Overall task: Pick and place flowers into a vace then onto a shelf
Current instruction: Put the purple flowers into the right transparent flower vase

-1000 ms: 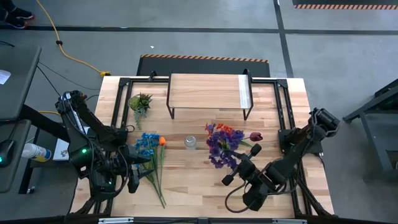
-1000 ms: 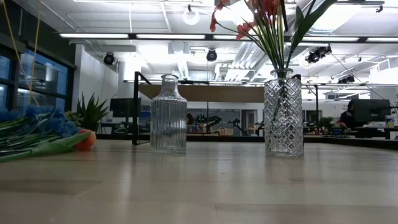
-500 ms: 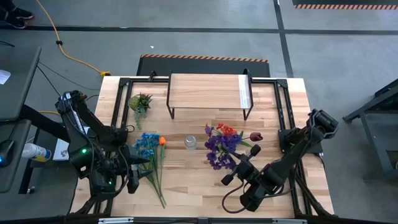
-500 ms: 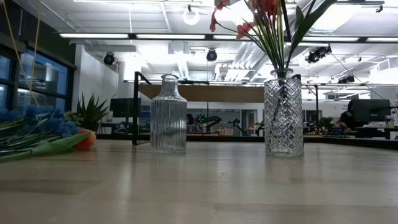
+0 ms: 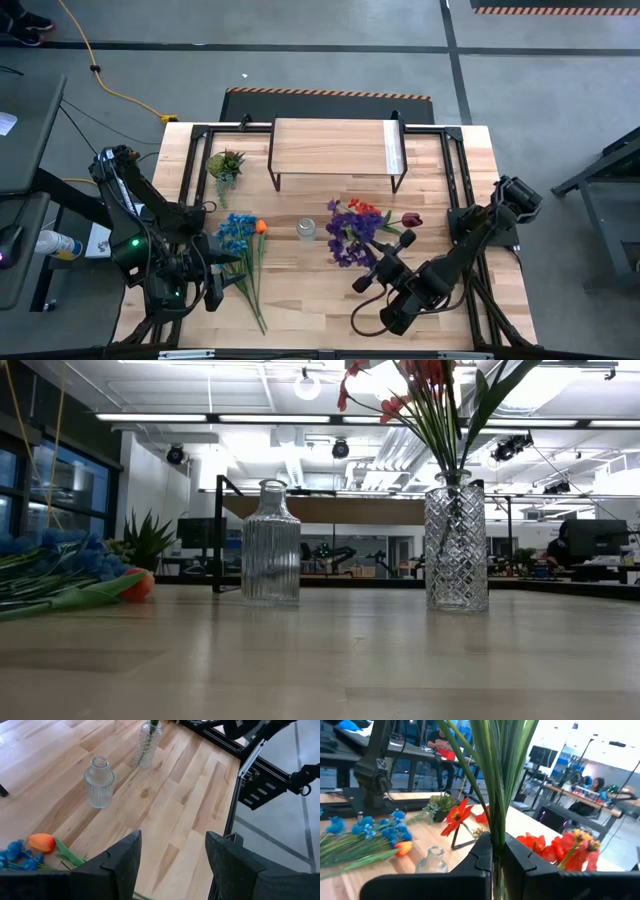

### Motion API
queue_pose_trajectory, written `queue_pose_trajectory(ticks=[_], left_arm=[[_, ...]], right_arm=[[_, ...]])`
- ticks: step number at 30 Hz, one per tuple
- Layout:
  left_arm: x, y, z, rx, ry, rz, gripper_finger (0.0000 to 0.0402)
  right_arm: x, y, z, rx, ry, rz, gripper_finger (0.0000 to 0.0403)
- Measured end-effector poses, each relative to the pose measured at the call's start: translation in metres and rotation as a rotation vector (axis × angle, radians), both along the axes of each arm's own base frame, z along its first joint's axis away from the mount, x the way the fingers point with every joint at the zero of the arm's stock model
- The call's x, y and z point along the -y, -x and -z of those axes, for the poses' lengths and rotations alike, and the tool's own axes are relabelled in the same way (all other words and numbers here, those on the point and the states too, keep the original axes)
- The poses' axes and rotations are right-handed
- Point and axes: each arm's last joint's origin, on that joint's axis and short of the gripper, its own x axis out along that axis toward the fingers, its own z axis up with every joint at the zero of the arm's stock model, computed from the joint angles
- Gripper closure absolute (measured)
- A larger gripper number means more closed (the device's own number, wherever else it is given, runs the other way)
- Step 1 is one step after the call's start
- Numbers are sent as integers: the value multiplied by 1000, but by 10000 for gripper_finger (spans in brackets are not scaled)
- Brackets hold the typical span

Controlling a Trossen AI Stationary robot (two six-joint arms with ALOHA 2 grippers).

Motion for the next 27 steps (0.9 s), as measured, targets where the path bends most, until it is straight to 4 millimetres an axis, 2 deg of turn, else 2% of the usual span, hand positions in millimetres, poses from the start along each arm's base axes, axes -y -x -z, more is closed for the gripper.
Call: queue_pose_trajectory(ticks=[27], left_arm=[[0,0,0,-11,-65,49,149]], right_arm=[[4,2,6,-65,-79,-45,393]])
